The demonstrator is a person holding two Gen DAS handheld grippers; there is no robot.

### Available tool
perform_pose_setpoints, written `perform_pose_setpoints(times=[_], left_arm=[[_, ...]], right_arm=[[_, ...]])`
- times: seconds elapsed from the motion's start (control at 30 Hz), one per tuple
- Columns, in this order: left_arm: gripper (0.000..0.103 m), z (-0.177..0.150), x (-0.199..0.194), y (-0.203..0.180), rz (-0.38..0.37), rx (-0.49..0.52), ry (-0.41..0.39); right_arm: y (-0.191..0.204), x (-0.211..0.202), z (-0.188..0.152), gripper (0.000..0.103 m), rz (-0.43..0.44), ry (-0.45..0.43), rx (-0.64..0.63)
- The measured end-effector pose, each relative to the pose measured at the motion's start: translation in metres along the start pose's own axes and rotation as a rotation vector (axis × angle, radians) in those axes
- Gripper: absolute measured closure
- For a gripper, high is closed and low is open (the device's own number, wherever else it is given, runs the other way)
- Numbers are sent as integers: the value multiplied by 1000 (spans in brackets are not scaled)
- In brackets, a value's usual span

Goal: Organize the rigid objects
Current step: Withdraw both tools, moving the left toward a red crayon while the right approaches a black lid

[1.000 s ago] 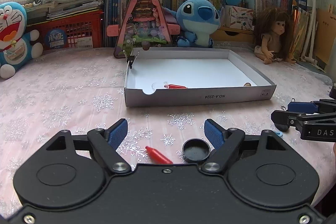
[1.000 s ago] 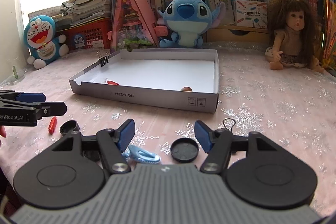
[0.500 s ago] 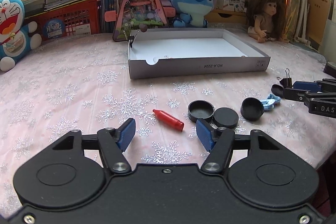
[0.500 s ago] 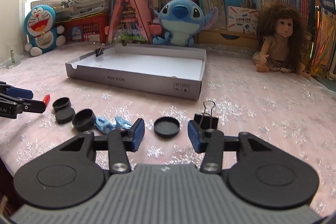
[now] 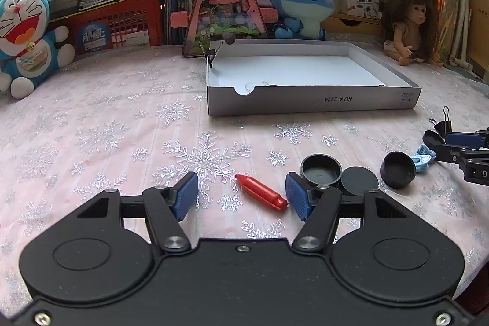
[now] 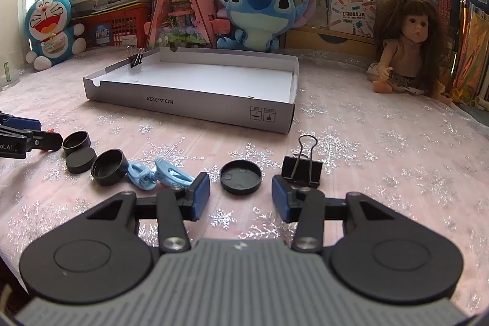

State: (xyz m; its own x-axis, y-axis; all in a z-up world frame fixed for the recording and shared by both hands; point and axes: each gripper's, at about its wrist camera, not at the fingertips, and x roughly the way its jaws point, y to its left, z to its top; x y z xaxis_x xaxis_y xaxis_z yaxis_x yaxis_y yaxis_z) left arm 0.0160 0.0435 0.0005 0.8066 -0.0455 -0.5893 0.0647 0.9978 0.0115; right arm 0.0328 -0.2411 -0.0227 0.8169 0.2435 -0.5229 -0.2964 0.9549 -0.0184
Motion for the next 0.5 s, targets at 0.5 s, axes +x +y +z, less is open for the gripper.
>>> perform_pose_setpoints(times=[0.5], left_arm=[[56, -7, -13, -1, -47, 80, 14]], right_arm=[[-3, 6, 3, 37, 5, 24, 1]])
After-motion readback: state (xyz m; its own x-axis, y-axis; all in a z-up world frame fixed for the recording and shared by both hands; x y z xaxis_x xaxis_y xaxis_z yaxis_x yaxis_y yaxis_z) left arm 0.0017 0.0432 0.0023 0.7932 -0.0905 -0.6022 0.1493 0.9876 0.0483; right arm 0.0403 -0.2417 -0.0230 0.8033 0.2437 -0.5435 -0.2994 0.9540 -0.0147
